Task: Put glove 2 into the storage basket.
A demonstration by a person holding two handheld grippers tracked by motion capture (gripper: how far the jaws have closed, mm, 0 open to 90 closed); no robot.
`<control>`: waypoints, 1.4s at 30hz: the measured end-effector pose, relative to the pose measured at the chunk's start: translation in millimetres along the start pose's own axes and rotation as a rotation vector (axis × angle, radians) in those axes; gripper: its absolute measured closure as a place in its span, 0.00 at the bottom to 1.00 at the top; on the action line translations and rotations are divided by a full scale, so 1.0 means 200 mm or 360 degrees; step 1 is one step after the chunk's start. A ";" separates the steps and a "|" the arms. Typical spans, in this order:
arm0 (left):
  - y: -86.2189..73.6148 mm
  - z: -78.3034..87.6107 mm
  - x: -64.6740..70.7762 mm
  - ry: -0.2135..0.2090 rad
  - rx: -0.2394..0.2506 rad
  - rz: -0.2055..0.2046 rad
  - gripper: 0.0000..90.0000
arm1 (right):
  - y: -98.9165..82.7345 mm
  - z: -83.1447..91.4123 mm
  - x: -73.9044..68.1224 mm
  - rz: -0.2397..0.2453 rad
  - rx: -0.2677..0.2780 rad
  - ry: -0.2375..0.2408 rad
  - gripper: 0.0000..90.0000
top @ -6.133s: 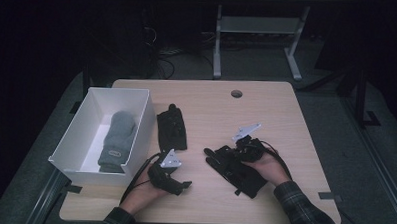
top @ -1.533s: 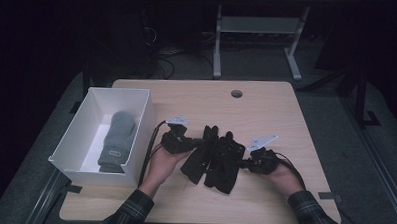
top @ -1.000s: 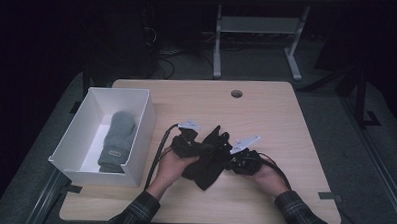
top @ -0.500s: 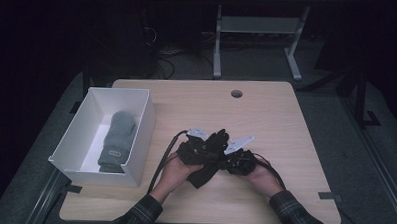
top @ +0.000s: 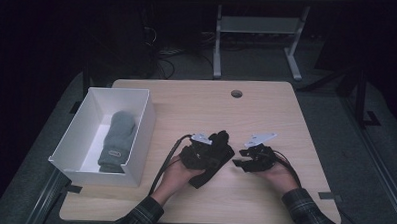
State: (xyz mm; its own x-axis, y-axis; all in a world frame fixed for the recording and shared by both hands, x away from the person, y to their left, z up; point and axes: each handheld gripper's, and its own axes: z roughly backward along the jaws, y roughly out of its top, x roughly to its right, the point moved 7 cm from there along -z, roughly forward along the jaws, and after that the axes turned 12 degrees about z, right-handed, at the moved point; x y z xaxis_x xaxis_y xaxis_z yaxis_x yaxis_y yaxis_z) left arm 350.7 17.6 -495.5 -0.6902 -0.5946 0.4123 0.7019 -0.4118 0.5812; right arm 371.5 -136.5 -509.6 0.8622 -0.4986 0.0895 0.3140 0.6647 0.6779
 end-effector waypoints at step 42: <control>-0.04 0.04 -0.27 0.0259 -0.0074 -0.0341 0.14 | -0.12 -0.02 0.15 -0.0126 0.0015 -0.0155 0.27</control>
State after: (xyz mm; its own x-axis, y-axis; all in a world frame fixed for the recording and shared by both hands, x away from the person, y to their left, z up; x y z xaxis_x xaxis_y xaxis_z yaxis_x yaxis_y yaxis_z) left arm 380.8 58.9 -516.5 -0.7892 -0.5920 0.1633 0.5529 -0.5692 0.6085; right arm 391.4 -164.4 -526.4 0.7920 -0.6013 0.1053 0.3756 0.6160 0.6924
